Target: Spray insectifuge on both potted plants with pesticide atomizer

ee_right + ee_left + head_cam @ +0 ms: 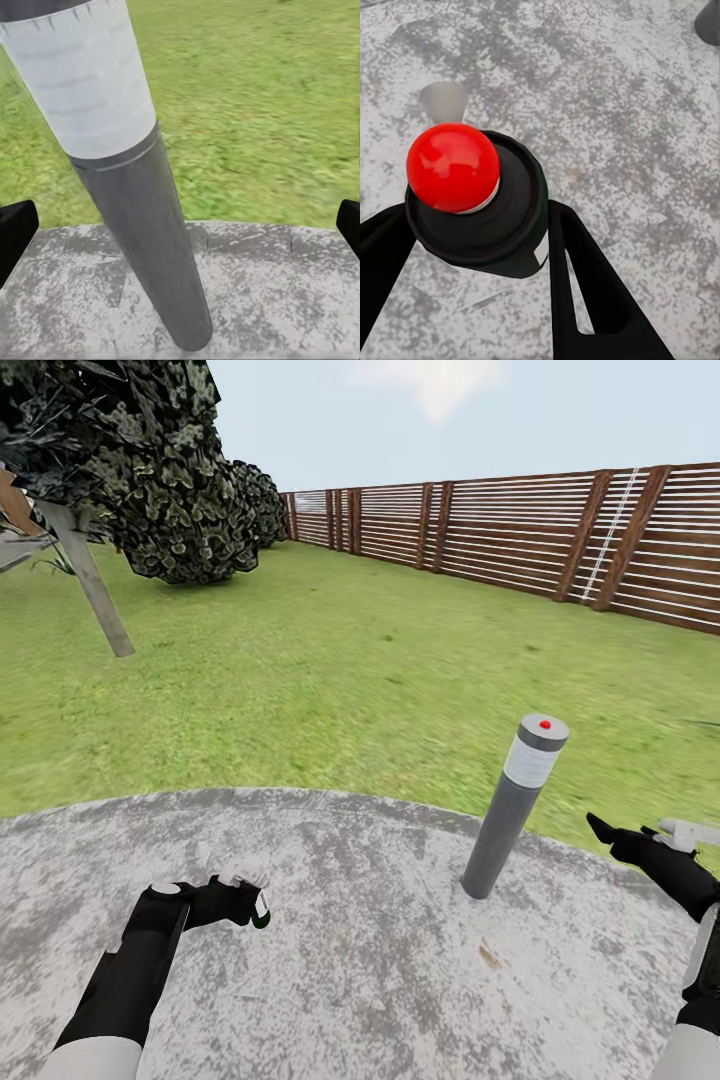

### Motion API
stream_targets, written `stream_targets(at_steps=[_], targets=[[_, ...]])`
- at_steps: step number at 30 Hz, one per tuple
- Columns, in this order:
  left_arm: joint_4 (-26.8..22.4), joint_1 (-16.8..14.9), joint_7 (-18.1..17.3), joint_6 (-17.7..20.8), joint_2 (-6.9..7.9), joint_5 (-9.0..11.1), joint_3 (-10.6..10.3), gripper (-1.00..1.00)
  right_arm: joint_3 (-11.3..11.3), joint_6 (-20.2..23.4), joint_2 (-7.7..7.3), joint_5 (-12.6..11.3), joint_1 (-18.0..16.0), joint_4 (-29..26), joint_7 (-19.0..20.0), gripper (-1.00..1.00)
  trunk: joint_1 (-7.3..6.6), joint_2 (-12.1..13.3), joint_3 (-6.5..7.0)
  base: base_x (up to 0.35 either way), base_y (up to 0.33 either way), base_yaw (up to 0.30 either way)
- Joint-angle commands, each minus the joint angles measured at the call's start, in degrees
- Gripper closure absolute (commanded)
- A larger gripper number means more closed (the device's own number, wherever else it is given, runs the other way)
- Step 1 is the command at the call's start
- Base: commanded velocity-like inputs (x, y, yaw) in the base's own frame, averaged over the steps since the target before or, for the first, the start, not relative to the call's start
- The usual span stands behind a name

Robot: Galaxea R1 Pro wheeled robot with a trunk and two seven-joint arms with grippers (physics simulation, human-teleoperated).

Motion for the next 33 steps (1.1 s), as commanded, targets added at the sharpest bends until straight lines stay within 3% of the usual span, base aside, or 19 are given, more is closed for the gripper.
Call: stream_targets(at_steps=[1,4,8,22,33], targets=[[-0.08,-0.04,-0.49,0.27,-0.05,-0.32,0.14,1.0,-0.15,0.18,0.76,0.5,-0.05,-0.09,0.51,-1.0,-0.01,-0.02,-0.05,0.002,0.001,0.0],[-0.04,-0.04,-0.48,0.27,-0.05,-0.32,0.14,1.0,-0.19,0.17,3.62,0.55,0.03,-0.12,0.61,-1.0,-0.01,-0.02,-0.05,0.0,0.0,0.0],[-0.04,-0.04,-0.48,0.27,-0.05,-0.27,0.09,1.0,-0.16,0.17,4.63,0.56,0.06,-0.08,0.59,-1.0,-0.01,-0.02,-0.05,0.0,0.0,0.0],[-0.09,-0.04,-0.5,0.27,-1.08,-0.23,-0.04,1.0,-0.13,0.17,4.79,0.65,0.06,0.69,0.49,-1.0,-0.01,-0.02,-0.05,-0.255,0.0,0.009],[-0.09,-0.04,-0.5,0.27,-1.07,-0.23,-0.04,1.0,0.03,0.17,4.88,0.7,0.06,1.12,0.45,-1.0,-0.01,-0.02,-0.05,-0.05,0.0,0.198]])
